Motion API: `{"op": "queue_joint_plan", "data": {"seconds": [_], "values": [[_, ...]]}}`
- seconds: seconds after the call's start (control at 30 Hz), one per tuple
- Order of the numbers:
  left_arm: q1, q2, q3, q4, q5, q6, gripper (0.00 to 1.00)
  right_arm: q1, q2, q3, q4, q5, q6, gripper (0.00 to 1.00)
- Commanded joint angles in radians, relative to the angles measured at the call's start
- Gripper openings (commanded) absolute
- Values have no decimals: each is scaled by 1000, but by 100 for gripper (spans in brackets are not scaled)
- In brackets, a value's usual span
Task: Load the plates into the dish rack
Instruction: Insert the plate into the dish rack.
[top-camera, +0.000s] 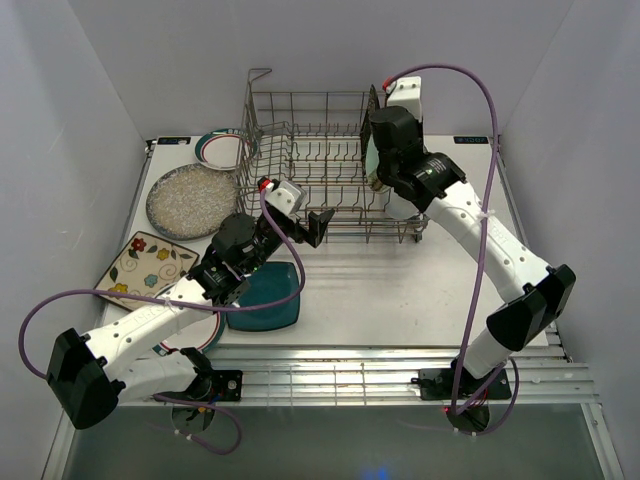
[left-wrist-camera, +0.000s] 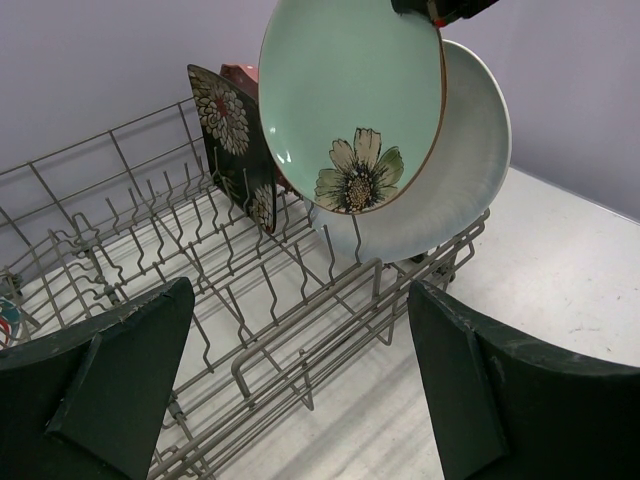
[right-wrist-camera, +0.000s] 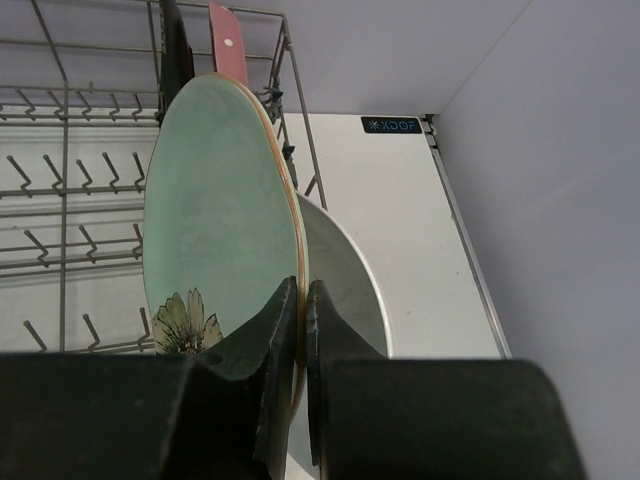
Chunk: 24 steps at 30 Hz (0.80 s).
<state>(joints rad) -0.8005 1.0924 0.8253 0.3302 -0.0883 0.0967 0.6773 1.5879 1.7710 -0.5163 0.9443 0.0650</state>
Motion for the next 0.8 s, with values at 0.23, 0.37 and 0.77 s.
{"op": "queue_joint_plan", "data": {"seconds": [0.23,0.37,0.77], "values": [[4,-2,-2,13,13,6,98,1,32,62,197,113,-60,8],[4,3,-2,15,13,6,98,1,53,59,216,122,-100,8],[4,7,-2,15,12,14,98,1,148,42,280,174,-194,8]]}}
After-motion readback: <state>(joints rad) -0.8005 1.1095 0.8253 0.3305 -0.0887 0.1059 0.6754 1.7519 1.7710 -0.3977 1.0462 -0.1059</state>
